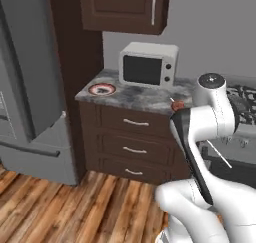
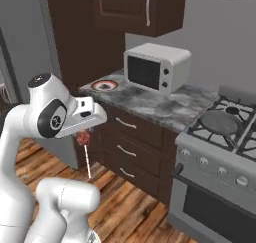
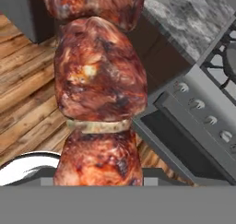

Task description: Place the cold items (squash and kiwi) from the fridge in one tupperware on the dining counter. Place the warm items (kebab skewer and hot dog) in the stove area in another tupperware.

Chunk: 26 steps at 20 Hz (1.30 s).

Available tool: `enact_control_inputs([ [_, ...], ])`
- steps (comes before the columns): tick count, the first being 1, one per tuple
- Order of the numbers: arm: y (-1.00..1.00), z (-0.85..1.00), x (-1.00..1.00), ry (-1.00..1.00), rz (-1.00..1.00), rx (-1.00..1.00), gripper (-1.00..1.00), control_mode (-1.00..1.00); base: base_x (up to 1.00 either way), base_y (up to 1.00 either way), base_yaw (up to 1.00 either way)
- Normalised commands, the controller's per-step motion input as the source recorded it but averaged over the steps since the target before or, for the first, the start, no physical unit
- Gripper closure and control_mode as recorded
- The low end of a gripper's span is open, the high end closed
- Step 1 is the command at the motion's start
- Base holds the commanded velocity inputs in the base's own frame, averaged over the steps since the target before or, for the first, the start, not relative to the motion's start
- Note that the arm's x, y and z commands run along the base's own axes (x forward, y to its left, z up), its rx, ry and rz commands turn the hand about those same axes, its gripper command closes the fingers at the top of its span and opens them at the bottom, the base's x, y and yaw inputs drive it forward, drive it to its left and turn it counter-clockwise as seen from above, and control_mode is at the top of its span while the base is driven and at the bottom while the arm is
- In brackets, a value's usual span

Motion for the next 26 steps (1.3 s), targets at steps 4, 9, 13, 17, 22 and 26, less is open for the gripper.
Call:
enact_control_inputs([
  [4,0.00,0.00,0.00,0.00,0.00,0.00,1.00,1.00,-0.59,0.57,0.59],
  [9,0.00,0.00,0.00,0.00,0.00,0.00,1.00,1.00,-0.28,0.83,0.63],
  [13,0.00,0.00,0.00,0.00,0.00,0.00,1.00,1.00,0.01,1.00,0.50],
  [17,0.00,0.00,0.00,0.00,0.00,0.00,1.00,1.00,0.13,1.00,0.41],
  [22,0.00,0.00,0.00,0.00,0.00,0.00,1.00,1.00,0.45,0.88,0.35],
  [26,0.00,0.00,0.00,0.00,0.00,0.00,1.00,1.00,0.85,0.46,0.35],
])
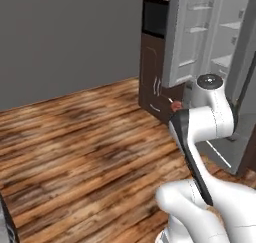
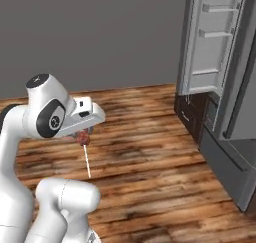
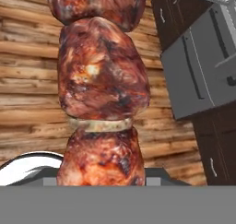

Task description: Place the cold items (squash and kiwi) from the fridge in one tupperware on the dining counter. Place the warm items (kebab skewer and hot dog) in the stove area in another tupperware.

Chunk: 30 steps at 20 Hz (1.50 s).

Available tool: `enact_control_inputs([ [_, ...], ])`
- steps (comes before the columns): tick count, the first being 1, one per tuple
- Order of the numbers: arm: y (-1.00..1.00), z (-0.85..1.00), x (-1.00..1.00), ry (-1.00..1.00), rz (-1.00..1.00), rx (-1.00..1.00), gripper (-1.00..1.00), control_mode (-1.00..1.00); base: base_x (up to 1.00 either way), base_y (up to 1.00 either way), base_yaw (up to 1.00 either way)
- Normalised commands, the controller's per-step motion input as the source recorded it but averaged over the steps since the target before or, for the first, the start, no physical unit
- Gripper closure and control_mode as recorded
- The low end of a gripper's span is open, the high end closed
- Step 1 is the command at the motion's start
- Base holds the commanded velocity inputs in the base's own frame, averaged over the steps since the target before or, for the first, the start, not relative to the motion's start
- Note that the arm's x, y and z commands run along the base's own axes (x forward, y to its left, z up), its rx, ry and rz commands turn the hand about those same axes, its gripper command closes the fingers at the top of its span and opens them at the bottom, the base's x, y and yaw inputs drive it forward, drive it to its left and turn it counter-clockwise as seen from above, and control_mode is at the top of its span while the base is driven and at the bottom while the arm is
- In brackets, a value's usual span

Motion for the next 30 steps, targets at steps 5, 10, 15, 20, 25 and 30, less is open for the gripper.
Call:
enact_control_inputs([
  [5,0.00,0.00,0.00,0.00,0.00,0.00,1.00,1.00,0.92,0.06,0.48],
  [10,0.00,0.00,0.00,0.00,0.00,0.00,1.00,1.00,0.82,0.00,0.59],
  [15,0.00,0.00,0.00,0.00,0.00,0.00,1.00,1.00,0.90,-0.09,0.63],
  [20,0.00,0.00,0.00,0.00,0.00,0.00,1.00,1.00,0.91,-0.25,0.62],
  [25,0.00,0.00,0.00,0.00,0.00,0.00,1.00,1.00,0.79,-0.45,0.55],
  [30,0.00,0.00,0.00,0.00,0.00,0.00,1.00,1.00,0.71,-0.53,0.52],
])
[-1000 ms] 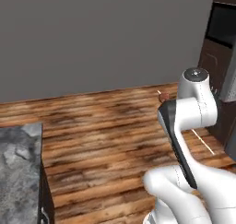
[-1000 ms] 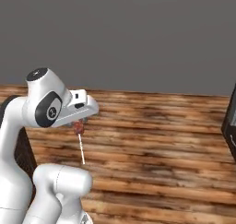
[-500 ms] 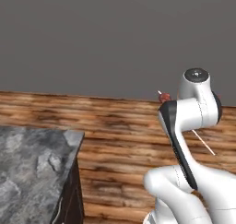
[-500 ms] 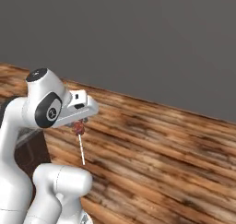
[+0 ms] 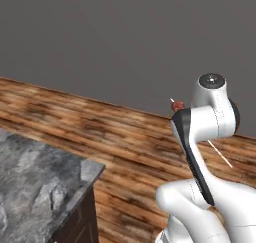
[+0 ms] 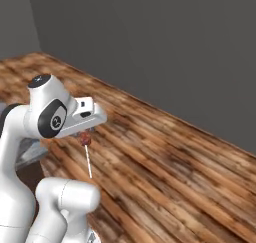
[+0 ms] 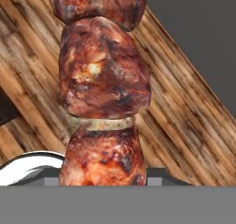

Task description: Place the cold items (squash and kiwi) from the fridge in one tupperware on the dining counter. Place the warm items (kebab skewer and hot dog) in the stove area in another tupperware.

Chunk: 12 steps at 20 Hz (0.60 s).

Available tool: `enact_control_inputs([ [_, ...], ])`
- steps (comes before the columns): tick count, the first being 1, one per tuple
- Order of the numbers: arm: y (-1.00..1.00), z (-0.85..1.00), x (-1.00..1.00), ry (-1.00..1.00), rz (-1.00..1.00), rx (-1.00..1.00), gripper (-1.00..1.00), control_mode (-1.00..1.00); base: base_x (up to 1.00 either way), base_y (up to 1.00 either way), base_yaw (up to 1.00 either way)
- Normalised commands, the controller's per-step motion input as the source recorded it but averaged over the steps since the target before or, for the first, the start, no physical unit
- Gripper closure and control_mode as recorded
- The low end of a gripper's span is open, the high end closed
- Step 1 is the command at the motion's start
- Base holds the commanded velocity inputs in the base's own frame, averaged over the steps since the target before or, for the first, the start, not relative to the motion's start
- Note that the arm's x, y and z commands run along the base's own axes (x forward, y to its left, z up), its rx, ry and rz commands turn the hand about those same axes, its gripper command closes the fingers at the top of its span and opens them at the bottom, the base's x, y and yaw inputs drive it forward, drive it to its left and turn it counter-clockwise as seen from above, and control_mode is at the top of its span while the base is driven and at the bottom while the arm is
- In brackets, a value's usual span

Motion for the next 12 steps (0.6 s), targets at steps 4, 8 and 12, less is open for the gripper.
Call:
enact_control_inputs([
  [4,0.00,0.00,0.00,0.00,0.00,0.00,1.00,1.00,0.61,-0.63,0.48],
  [8,0.00,0.00,0.00,0.00,0.00,0.00,1.00,1.00,0.57,-0.66,0.49],
  [12,0.00,0.00,0.00,0.00,0.00,0.00,1.00,1.00,0.51,-0.69,0.48],
])
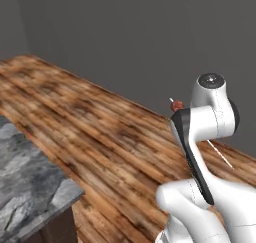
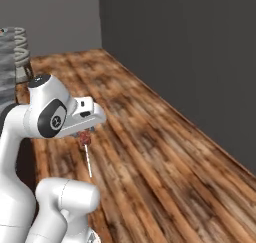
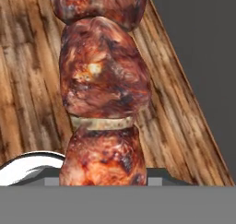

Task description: Place the cold items (squash and kiwi) from the fridge in one tupperware on the dining counter. Place the warm items (kebab skewer and hot dog) in the stove area in another tupperware.

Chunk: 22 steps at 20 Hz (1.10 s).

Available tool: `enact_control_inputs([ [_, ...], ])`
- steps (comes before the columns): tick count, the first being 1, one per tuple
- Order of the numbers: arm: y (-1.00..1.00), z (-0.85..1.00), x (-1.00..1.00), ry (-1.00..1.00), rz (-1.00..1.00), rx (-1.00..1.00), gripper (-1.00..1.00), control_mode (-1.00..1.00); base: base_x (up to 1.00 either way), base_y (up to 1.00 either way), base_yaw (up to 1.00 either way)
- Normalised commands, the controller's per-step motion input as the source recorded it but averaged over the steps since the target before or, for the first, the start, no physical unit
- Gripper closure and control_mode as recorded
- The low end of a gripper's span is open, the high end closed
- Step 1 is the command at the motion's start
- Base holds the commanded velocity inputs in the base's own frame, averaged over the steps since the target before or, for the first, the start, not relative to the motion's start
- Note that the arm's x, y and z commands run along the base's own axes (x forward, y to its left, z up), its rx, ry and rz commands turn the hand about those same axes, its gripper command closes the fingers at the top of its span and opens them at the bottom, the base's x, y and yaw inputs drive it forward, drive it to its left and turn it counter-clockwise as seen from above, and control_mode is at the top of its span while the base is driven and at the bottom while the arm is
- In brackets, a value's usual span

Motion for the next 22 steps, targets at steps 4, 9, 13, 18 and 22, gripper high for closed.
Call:
enact_control_inputs([
  [4,0.00,0.00,0.00,0.00,0.00,0.00,1.00,1.00,0.50,-0.73,0.46],
  [9,0.00,0.00,0.00,0.00,0.00,0.00,1.00,1.00,0.77,-0.71,0.40],
  [13,0.00,0.00,0.00,0.00,0.00,0.00,1.00,1.00,0.94,-0.65,0.35],
  [18,0.00,0.00,0.00,0.00,0.00,0.00,1.00,1.00,0.97,-0.63,0.36],
  [22,0.00,0.00,0.00,0.00,0.00,0.00,1.00,1.00,0.97,-0.60,0.38],
])
